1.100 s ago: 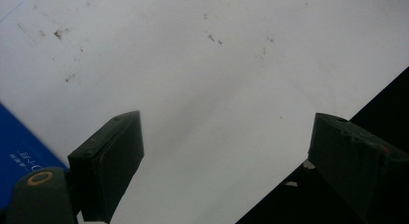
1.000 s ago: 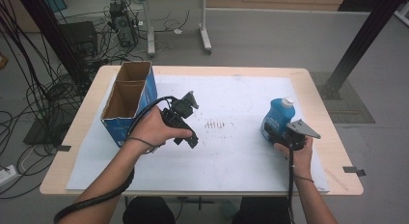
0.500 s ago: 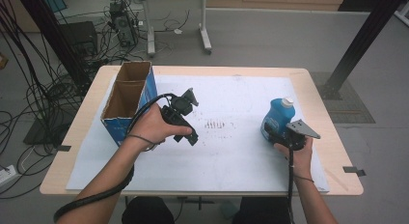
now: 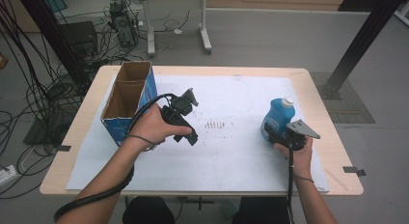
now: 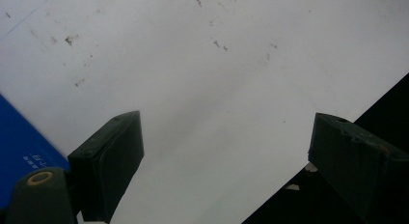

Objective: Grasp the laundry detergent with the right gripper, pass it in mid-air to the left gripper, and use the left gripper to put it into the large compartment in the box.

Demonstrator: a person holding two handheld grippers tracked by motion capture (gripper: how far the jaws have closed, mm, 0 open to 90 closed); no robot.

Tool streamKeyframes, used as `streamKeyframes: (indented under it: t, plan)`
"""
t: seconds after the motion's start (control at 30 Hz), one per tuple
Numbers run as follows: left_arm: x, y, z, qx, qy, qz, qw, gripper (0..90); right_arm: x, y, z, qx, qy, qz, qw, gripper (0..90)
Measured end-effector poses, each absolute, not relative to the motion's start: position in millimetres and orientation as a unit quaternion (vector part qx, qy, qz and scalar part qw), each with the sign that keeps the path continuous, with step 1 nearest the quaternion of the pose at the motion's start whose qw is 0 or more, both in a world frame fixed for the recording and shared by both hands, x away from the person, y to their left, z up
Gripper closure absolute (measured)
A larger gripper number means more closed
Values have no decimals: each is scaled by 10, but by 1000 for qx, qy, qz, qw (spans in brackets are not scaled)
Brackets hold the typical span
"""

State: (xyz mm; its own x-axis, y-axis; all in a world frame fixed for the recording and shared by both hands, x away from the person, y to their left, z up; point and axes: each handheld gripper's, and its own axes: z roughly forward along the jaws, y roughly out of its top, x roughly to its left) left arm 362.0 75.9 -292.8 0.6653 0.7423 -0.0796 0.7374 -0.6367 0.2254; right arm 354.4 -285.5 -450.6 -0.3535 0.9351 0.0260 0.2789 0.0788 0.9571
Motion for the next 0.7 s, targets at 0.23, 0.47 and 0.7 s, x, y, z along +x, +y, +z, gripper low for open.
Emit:
streamKeyframes:
  t: [0.23, 0.47, 0.7]
  plan:
    - [3618, 748, -2915, 905, 408, 11, 121, 127, 3543, -2855, -4510, 463, 655, 498, 331, 412]
    - [3636, 727, -2883, 907, 403, 14, 122, 126, 3544, -2854, -4502, 464, 656, 496, 330, 415]
    - [3648, 729, -2878, 908, 401, 13, 120, 125, 3545, -2856, -4499, 463, 657, 495, 329, 417]
